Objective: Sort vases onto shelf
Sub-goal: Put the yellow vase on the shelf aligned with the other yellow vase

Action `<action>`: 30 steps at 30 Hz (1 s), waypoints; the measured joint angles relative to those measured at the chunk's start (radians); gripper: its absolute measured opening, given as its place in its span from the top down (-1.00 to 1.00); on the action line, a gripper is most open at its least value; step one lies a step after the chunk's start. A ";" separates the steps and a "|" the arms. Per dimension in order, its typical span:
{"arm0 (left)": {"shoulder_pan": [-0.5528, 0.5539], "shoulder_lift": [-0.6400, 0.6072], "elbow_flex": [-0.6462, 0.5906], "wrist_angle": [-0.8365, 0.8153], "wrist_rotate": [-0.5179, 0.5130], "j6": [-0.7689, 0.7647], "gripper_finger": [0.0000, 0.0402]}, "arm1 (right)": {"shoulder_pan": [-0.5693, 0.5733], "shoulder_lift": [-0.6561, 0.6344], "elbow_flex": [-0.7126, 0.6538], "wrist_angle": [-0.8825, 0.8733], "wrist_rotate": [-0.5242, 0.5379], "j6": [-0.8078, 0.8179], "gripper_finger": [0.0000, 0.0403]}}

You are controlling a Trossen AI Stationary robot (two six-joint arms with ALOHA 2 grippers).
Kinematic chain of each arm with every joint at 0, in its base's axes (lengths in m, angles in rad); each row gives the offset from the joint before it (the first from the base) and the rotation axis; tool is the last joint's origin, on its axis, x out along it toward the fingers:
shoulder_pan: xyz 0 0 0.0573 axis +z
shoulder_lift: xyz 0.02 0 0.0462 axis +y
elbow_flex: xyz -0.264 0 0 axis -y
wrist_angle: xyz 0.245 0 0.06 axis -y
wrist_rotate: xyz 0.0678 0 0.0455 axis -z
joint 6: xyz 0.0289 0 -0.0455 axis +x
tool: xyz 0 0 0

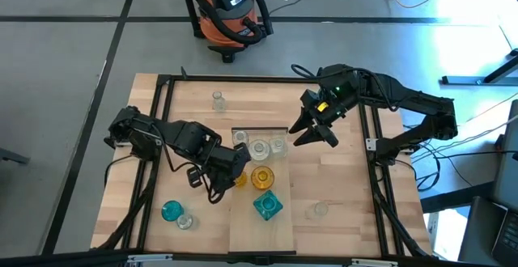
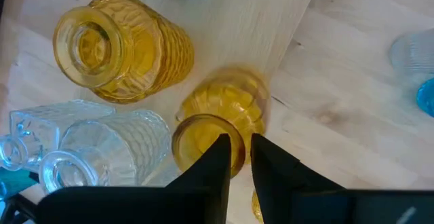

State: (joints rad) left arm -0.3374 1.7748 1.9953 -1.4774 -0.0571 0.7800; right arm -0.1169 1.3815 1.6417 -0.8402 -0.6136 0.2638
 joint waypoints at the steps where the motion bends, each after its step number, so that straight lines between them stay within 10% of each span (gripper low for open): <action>1: 0.000 0.000 0.000 0.000 0.000 -0.001 0.75 | 0.000 0.000 0.000 0.000 0.000 0.000 -0.02; 30: 0.000 0.000 0.000 0.047 -0.037 0.017 0.74 | 0.000 0.000 0.000 -0.001 0.000 -0.006 -0.02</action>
State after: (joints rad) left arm -0.3378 1.7748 1.9953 -1.4309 -0.0937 0.7970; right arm -0.1169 1.3819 1.6417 -0.8409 -0.6138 0.2573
